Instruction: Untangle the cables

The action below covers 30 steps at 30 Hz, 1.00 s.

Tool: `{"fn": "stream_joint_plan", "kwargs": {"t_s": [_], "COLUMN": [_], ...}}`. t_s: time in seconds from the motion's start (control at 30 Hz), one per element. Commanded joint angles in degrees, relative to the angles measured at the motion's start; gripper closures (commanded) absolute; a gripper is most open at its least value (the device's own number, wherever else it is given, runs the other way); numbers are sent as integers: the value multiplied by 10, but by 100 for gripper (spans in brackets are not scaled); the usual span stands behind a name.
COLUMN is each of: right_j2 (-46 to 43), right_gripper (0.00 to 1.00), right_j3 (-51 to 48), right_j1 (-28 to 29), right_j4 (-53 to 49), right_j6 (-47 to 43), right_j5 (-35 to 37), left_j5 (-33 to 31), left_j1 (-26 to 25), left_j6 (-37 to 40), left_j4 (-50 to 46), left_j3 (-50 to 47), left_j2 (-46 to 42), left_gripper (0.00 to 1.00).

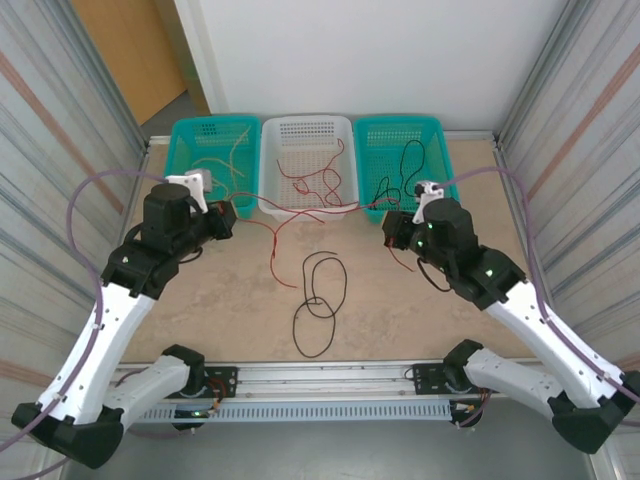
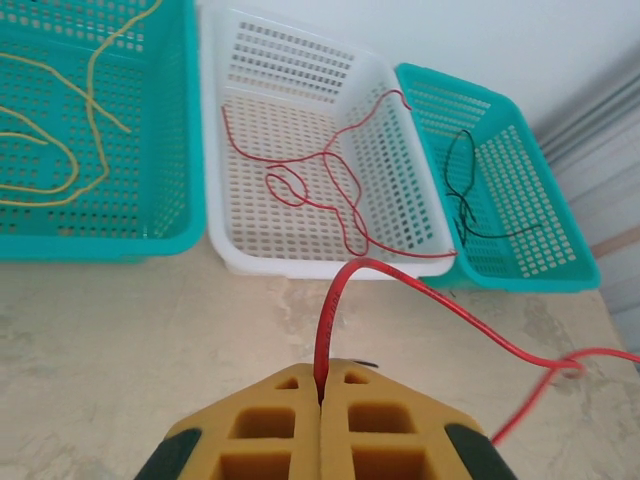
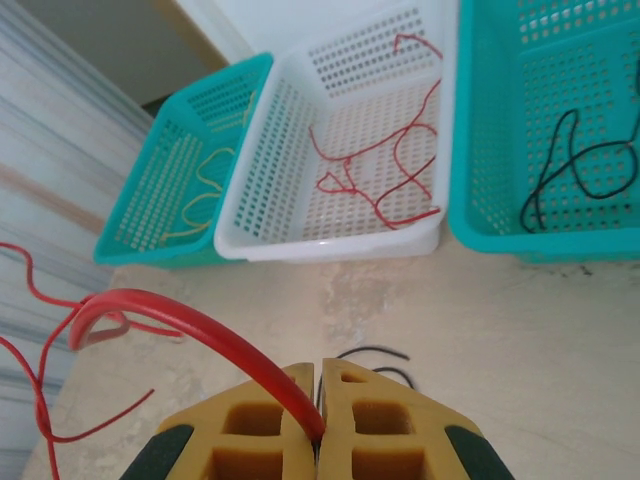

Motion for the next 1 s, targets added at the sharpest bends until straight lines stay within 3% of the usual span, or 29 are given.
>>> {"fn": "stream_joint_plan", "kwargs": {"t_s": [0.0, 0.2, 0.77, 0.9, 0.97], "right_j2": [-26, -53, -86, -95, -96], "right_gripper": [100, 100, 100, 100, 100], "right_j3": [-12, -13, -4, -1, 2], "right_j1": [-16, -55, -67, -88, -104], "right_j4": [-41, -59, -104, -123, -128], "right_j6": [-9, -10, -31, -32, -33], "right_j5": [31, 16, 49, 52, 39], "left_j5": [-9, -8, 13, 45, 49], "left_j1": [25, 76, 188, 247, 251], "left_j6": [6, 22, 64, 66, 61], "left_j4": [-22, -41, -55, -63, -62], "left_j3": [14, 22, 73, 88, 90], "left_j2": [-9, -17, -17, -11, -8], "left_gripper": [100, 100, 100, 100, 100]}}
